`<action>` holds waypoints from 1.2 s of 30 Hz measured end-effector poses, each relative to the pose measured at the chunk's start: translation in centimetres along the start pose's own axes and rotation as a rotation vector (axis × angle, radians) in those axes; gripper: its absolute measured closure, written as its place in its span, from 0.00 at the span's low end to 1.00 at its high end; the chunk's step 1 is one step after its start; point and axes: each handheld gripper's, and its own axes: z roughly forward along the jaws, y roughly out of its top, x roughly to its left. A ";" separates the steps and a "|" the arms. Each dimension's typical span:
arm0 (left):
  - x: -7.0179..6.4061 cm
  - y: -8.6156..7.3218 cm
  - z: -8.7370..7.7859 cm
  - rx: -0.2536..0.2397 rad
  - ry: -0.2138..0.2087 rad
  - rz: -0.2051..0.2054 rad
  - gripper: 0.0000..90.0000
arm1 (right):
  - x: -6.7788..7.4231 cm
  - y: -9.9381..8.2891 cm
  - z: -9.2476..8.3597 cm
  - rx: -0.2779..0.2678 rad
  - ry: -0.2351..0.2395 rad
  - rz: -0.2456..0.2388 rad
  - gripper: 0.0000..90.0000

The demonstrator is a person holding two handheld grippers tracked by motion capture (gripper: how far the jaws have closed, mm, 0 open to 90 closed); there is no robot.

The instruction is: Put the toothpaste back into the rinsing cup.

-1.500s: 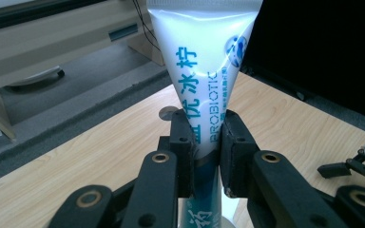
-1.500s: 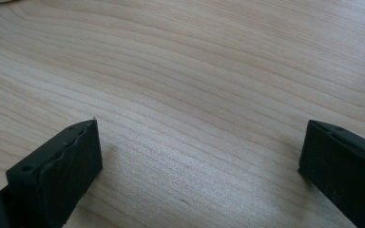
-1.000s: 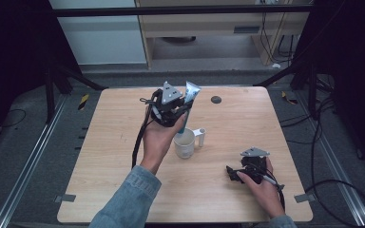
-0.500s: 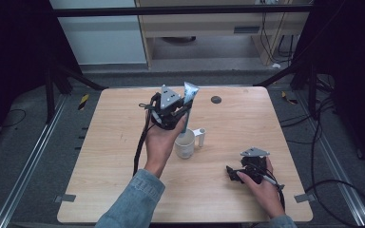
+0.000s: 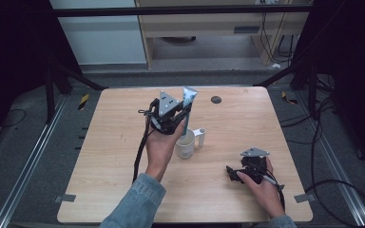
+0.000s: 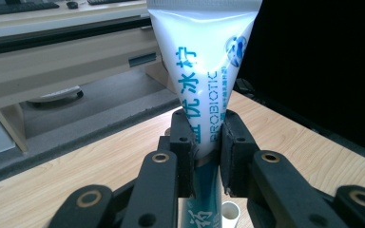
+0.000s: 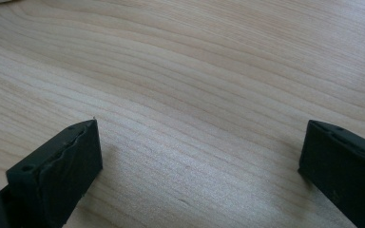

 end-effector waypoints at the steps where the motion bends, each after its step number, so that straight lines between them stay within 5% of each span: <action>1: 0.0 -0.1 0.1 -0.002 0.000 0.002 0.86 | 0.0 0.0 0.0 0.000 0.000 -0.001 0.01; 36: -0.1 -3.8 2.0 -0.016 -0.024 -0.023 0.86 | 0.0 0.0 0.0 0.001 -0.001 -0.001 0.01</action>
